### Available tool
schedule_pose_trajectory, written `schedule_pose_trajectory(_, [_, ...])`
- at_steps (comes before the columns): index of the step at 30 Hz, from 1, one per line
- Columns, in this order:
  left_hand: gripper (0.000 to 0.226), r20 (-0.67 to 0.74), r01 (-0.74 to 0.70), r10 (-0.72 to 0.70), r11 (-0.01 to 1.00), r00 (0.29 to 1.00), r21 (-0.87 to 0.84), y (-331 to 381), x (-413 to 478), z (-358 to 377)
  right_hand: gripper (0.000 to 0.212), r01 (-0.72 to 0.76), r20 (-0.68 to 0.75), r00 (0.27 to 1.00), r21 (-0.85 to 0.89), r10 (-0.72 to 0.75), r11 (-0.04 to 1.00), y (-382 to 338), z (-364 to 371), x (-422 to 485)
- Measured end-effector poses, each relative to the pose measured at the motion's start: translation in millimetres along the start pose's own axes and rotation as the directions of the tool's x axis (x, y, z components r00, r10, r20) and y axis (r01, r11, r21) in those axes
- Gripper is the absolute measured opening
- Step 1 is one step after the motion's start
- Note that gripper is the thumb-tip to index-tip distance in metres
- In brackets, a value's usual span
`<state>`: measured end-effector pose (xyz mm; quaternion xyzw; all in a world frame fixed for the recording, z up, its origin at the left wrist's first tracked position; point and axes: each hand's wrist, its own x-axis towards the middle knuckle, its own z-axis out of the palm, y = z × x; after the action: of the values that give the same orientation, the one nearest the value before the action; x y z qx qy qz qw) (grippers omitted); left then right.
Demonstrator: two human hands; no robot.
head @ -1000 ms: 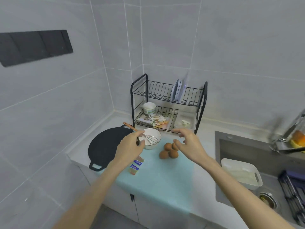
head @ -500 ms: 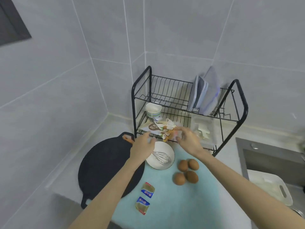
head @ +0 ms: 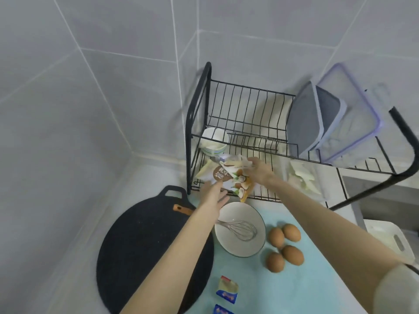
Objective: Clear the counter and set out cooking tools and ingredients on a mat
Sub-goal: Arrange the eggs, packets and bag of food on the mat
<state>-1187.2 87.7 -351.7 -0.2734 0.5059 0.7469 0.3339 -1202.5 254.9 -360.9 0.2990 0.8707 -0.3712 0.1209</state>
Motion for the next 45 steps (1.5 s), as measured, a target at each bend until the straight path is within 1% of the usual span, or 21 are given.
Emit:
schedule_pose_trajectory(3, [0.045,-0.037,0.025,-0.025,1.0,0.999,-0.011,0.2,17.5,0.4,0.067,-0.039,-0.034,0.999,-0.079,0.036,0.996,1.5,9.0,19.3])
schedule_pose_trajectory(6, [0.039,-0.041,0.073,-0.075,0.996,0.996,-0.046,-0.7,28.3,2.0,0.07,-0.067,-0.114,0.992,-0.092,0.057,0.993,-0.2,12.9,27.2])
schedule_pose_trajectory(8, [0.039,-0.036,0.099,-0.102,0.992,0.994,-0.082,1.3,30.3,4.1,0.065,-0.119,-0.156,0.983,-0.135,0.097,0.984,-0.9,13.2,26.6])
schedule_pose_trajectory(10, [0.037,-0.012,0.115,-0.116,0.99,0.993,-0.077,5.1,32.3,8.5,0.055,-0.152,-0.186,0.975,-0.142,0.124,0.978,-1.8,12.0,25.3])
schedule_pose_trajectory(11, [0.035,-0.001,0.119,-0.12,0.991,0.993,-0.057,6.1,33.5,10.8,0.05,-0.155,-0.204,0.97,-0.118,0.128,0.981,-1.2,11.3,24.5])
schedule_pose_trajectory(13, [0.033,-0.005,0.115,-0.115,0.993,0.993,-0.025,7.2,37.6,14.0,0.046,-0.107,-0.231,0.968,-0.037,0.095,0.994,-1.5,8.6,19.6])
schedule_pose_trajectory(15, [0.031,-0.012,0.09,-0.09,0.996,0.996,-0.008,6.7,37.8,15.4,0.042,-0.043,-0.241,0.968,0.112,0.069,0.993,-1.4,4.8,13.7])
schedule_pose_trajectory(17, [0.028,-0.037,0.056,-0.056,0.998,0.998,0.003,6.0,38.2,14.7,0.037,-0.009,-0.243,0.968,0.223,0.065,0.975,-4.0,0.5,7.0])
schedule_pose_trajectory(19, [0.026,-0.046,0.025,-0.025,1.0,0.999,0.002,4.6,37.9,13.8,0.033,0.007,-0.253,0.965,0.267,0.063,0.964,-4.9,-4.3,1.5])
schedule_pose_trajectory(25, [0.023,-0.019,-0.064,0.064,0.998,0.998,-0.008,2.4,20.2,16.9,0.018,0.081,-0.261,0.964,0.482,0.055,0.873,-0.8,-16.0,-19.7])
schedule_pose_trajectory(27, [0.026,0.013,-0.106,0.106,0.994,0.994,-0.02,5.5,11.3,18.2,0.012,0.095,-0.271,0.96,0.535,0.064,0.839,1.4,-20.9,-28.9])
schedule_pose_trajectory(29, [0.029,0.058,-0.141,0.142,0.99,0.988,-0.017,7.9,-2.3,19.1,0.02,0.094,-0.253,0.965,0.586,0.071,0.805,5.5,-25.7,-37.6])
schedule_pose_trajectory(30, [0.03,0.078,-0.157,0.158,0.987,0.984,-0.014,7.9,-10.9,19.1,0.026,0.092,-0.227,0.971,0.625,0.067,0.775,9.7,-27.5,-42.4])
schedule_pose_trajectory(31, [0.032,0.099,-0.172,0.172,0.985,0.98,-0.012,8.2,-18.1,18.4,0.027,0.102,-0.209,0.976,0.666,0.054,0.739,11.8,-29.0,-48.0])
schedule_pose_trajectory(34, [0.038,0.167,-0.212,0.21,0.977,0.963,-0.007,1.6,-48.1,15.2,0.013,0.152,-0.186,0.982,0.695,-0.028,0.703,23.0,-35.1,-78.1])
schedule_pose_trajectory(38, [0.041,0.213,-0.241,0.229,0.97,0.95,0.031,-23.3,-84.8,7.1,0.005,0.187,-0.169,0.981,0.724,-0.092,0.664,46.8,-41.9,-122.5])
schedule_pose_trajectory(40, [0.04,0.232,-0.264,0.234,0.958,0.944,0.109,-41.3,-98.2,2.9,0.005,0.19,-0.166,0.981,0.724,-0.1,0.664,65.4,-44.9,-141.5])
schedule_pose_trajectory(43, [0.039,0.246,-0.309,0.246,0.913,0.938,0.267,-72.9,-118.7,-2.4,0.012,0.209,-0.146,0.978,0.71,-0.15,0.672,96.5,-48.4,-173.5])
schedule_pose_trajectory(45, [0.042,0.281,-0.309,0.225,0.901,0.933,0.305,-93.0,-131.5,-5.2,0.012,0.168,-0.108,0.985,0.73,-0.131,0.663,115.8,-49.0,-191.4])
